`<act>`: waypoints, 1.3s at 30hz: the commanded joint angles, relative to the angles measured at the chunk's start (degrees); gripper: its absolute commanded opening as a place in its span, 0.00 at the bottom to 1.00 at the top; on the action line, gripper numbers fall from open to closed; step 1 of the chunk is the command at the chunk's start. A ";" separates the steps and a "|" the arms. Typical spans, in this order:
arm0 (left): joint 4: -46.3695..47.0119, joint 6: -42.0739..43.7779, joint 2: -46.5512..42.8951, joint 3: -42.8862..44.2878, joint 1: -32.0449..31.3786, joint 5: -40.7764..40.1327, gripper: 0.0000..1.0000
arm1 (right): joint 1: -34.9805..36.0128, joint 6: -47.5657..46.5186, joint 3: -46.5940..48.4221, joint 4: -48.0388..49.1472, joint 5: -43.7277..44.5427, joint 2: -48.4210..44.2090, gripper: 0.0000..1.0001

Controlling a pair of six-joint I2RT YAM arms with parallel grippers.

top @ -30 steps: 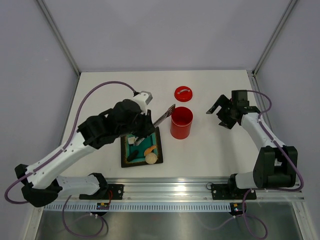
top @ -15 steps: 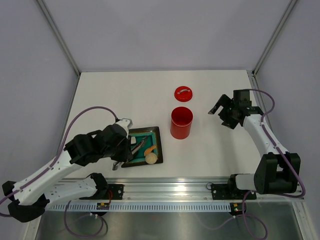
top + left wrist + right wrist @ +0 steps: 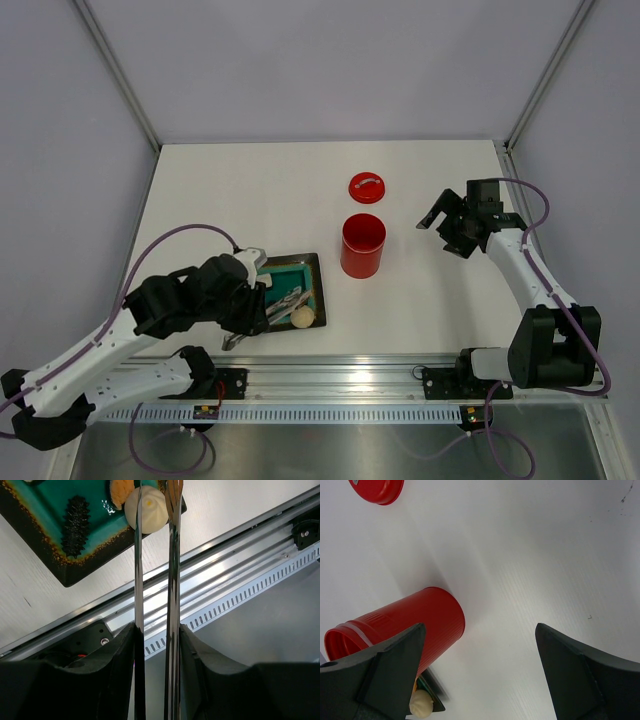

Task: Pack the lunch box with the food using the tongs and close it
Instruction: Pick up the fake food from the plate.

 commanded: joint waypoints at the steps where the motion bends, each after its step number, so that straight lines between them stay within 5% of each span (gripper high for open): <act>1: 1.87 0.69 -0.50 -1.33 -0.21 3.29 0.40 | -0.05 -0.92 1.54 -0.47 1.20 -1.37 1.00; 39: 1.52 2.10 1.96 -5.02 -0.47 3.73 0.53 | -0.05 -0.31 -0.04 0.32 0.32 -2.07 1.00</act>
